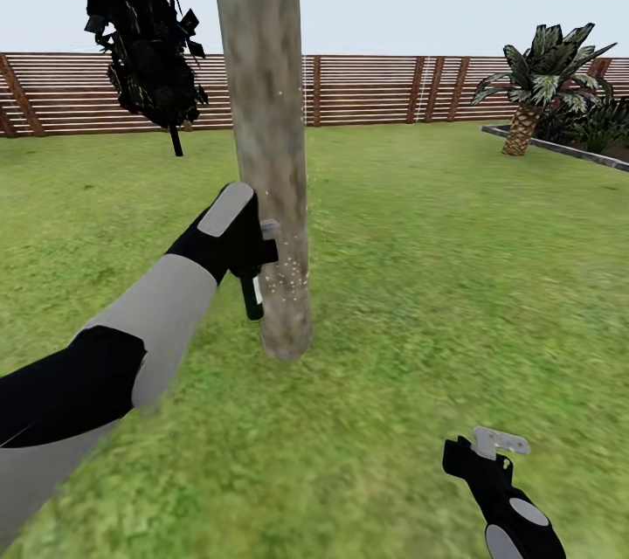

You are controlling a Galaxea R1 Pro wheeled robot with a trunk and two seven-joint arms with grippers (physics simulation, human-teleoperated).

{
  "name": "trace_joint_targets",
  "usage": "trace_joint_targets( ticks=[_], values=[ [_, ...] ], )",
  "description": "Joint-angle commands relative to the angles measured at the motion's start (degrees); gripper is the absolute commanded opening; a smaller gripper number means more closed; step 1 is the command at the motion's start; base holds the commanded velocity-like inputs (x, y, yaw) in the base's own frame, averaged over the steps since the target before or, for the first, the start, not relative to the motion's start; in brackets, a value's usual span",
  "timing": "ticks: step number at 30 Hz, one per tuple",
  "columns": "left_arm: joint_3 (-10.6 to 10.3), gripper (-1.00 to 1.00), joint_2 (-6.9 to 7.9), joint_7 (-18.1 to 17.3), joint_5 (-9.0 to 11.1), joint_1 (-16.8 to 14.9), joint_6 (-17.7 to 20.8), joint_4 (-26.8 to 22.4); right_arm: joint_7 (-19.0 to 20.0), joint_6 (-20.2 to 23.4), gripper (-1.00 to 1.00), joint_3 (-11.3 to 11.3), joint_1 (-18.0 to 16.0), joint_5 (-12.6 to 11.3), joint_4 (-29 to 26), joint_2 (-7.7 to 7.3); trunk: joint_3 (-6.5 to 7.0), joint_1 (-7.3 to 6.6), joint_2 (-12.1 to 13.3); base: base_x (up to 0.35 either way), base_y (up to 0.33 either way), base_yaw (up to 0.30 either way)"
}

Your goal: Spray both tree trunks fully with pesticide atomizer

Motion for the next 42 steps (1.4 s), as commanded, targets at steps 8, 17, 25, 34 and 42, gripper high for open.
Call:
trace_joint_targets(
  ticks=[8,17,25,34,42],
  values=[
    [-0.1,-1.0,-0.1,0.8,3.4,-9.8,0.4,7.1,-0.5,0.1,-1.0,0.5,-0.1,-0.4,0.0,0.01,-0.06,0.0,0.0,0.0,0.0,0.0],
    [-0.1,-1.0,-0.32,0.8,6.6,-27.5,0.4,19.2,-0.5,0.1,-1.0,1.2,-0.1,-0.3,0.0,0.01,-0.06,0.0,0.0,0.0,0.0,0.0],
    [-0.1,-1.0,-0.35,1.3,11.8,-39.2,0.4,26.3,-0.6,0.1,-1.0,2.2,-0.1,-0.3,-0.1,0.01,-0.06,0.0,0.0,0.0,0.0,0.0],
    [0.0,-1.0,-0.35,1.3,12.2,-42.9,0.4,28.2,-0.6,0.2,-1.0,2.3,-0.1,-0.3,-0.2,0.01,-0.06,0.0,0.0,0.0,0.0,0.0],
    [0.1,-1.0,-0.35,1.1,20.5,-41.9,0.4,27.9,-0.6,0.2,-1.0,2.3,-0.1,-0.3,-0.2,0.01,-0.06,0.0,0.0,0.0,0.0,0.0]
  ],
)
